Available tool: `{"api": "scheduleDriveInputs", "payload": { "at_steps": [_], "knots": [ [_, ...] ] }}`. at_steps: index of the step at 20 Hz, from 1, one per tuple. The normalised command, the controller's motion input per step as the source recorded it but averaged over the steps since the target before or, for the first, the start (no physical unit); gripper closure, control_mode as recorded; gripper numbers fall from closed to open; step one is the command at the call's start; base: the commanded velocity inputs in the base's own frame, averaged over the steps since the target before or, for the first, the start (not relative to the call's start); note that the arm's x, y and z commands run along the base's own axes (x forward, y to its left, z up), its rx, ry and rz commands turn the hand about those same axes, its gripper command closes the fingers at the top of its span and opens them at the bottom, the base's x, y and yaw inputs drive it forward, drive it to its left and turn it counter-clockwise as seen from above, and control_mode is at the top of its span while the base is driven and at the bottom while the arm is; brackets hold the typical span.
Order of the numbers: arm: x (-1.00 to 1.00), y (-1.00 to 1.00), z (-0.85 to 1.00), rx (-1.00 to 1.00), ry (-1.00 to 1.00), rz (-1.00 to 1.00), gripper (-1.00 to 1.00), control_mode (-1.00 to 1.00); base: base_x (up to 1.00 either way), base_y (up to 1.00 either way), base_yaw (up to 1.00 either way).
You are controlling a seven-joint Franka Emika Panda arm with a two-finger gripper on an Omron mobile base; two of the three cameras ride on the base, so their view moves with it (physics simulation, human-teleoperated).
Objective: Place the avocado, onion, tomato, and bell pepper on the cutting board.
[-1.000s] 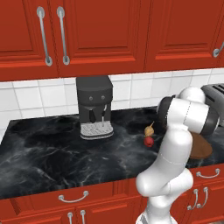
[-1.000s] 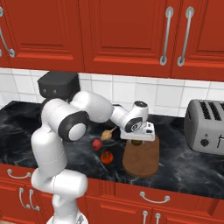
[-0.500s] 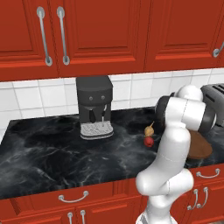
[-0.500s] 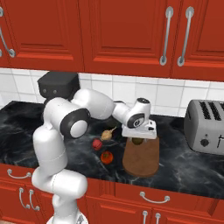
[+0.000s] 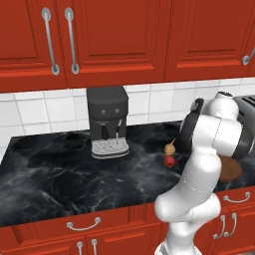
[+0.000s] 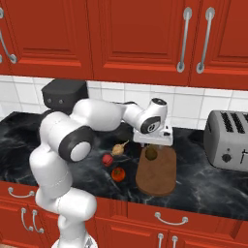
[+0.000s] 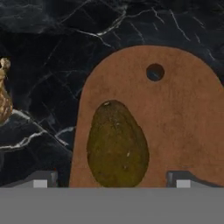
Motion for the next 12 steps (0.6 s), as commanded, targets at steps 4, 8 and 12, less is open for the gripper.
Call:
{"api": "scheduleDriveInputs", "payload": {
  "at_steps": [4,8,12],
  "knots": [
    [-0.58,0.43,0.68,0.00,-0.14,-0.05,-1.00,-1.00,0.00,0.00,0.00],
    [-0.94,0.58,0.41,0.00,-0.11,-0.09,-1.00,-1.00,0.00,0.00,0.00],
    [-0.84,0.69,0.19,0.00,-0.04,-0.11,-1.00,-1.00,0.00,0.00,0.00]
  ]
}}
